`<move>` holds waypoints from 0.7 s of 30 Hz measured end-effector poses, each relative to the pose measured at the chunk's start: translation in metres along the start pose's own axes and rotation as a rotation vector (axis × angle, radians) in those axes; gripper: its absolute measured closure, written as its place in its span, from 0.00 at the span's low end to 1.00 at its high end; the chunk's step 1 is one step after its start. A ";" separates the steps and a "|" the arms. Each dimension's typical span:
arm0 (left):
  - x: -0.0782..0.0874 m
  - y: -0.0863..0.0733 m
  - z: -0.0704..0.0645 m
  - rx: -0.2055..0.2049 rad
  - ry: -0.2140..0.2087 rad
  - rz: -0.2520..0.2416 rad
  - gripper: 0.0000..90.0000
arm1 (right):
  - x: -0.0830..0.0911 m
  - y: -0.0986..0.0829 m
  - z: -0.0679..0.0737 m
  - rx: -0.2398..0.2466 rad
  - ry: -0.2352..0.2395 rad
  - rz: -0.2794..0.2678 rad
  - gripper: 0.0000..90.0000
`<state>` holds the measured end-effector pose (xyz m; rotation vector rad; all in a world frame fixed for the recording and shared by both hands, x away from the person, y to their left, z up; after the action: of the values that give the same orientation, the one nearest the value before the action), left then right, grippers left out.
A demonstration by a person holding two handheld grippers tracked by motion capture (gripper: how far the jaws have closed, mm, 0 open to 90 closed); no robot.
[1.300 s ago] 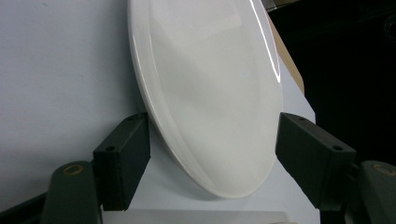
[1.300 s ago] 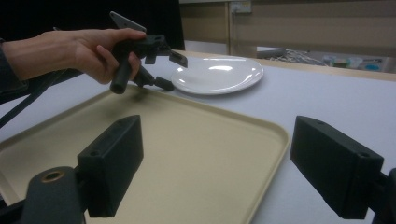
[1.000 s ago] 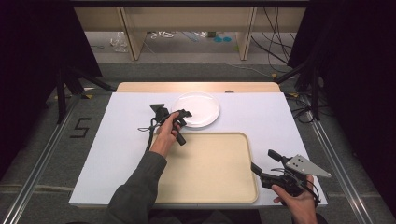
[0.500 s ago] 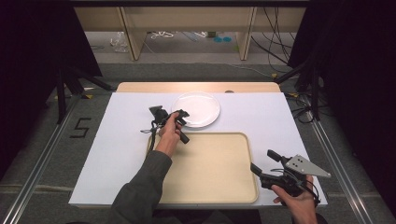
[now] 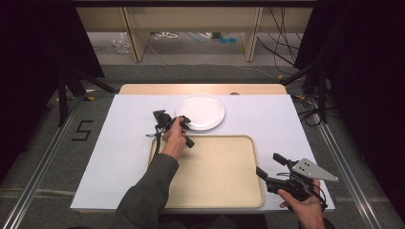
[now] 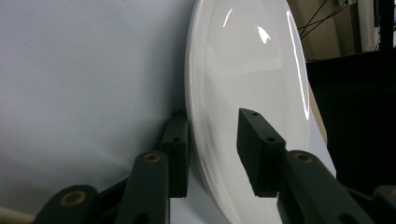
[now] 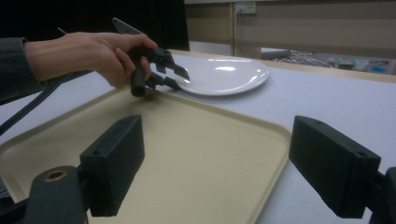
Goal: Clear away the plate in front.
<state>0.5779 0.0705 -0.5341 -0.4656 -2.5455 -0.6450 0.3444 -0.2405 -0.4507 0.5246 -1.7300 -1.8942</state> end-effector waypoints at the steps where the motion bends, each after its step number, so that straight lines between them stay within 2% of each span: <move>1: 0.000 0.000 0.001 -0.003 0.003 -0.006 0.80 | 0.000 0.000 0.000 0.000 0.000 0.000 0.21; 2: 0.001 0.000 0.002 -0.011 0.017 -0.005 0.80 | 0.000 0.000 0.000 0.000 0.000 0.000 0.21; 4: 0.000 0.000 0.005 -0.014 0.005 -0.017 0.87 | -0.001 0.000 0.001 -0.012 0.007 -0.005 0.22; 10: 0.000 0.000 0.006 -0.015 -0.006 -0.019 0.88 | 0.000 -0.001 0.001 -0.003 0.013 0.007 0.22; 11: 0.000 0.000 0.005 -0.001 -0.019 -0.029 0.89 | -0.001 -0.001 0.002 -0.014 0.017 0.003 0.22; 13: 0.002 0.003 0.004 -0.005 -0.038 -0.020 0.91 | -0.001 -0.001 0.002 -0.017 0.020 -0.002 0.22; 16: 0.003 0.006 0.001 0.013 -0.056 -0.035 0.93 | 0.000 -0.001 0.002 -0.013 0.017 0.008 0.22; 19: 0.006 0.008 -0.001 0.011 -0.098 -0.038 0.96 | -0.001 0.000 0.002 -0.011 0.019 -0.009 0.22; 21: 0.006 0.008 -0.002 0.015 -0.106 -0.044 0.96 | -0.001 0.000 0.002 -0.012 0.022 -0.001 0.22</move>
<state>0.5772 0.0774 -0.5264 -0.4514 -2.6654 -0.6324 0.3438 -0.2382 -0.4510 0.5399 -1.7039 -1.8907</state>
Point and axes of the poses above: each handheld gripper's, and its own axes: x roughly backward along the jaws, y roughly out of its top, z roughly to its left, the point moved 6 cm from there along -x, roughly forward along the jaws, and after that the axes turned 13 degrees about -z, right-handed, at the moved point
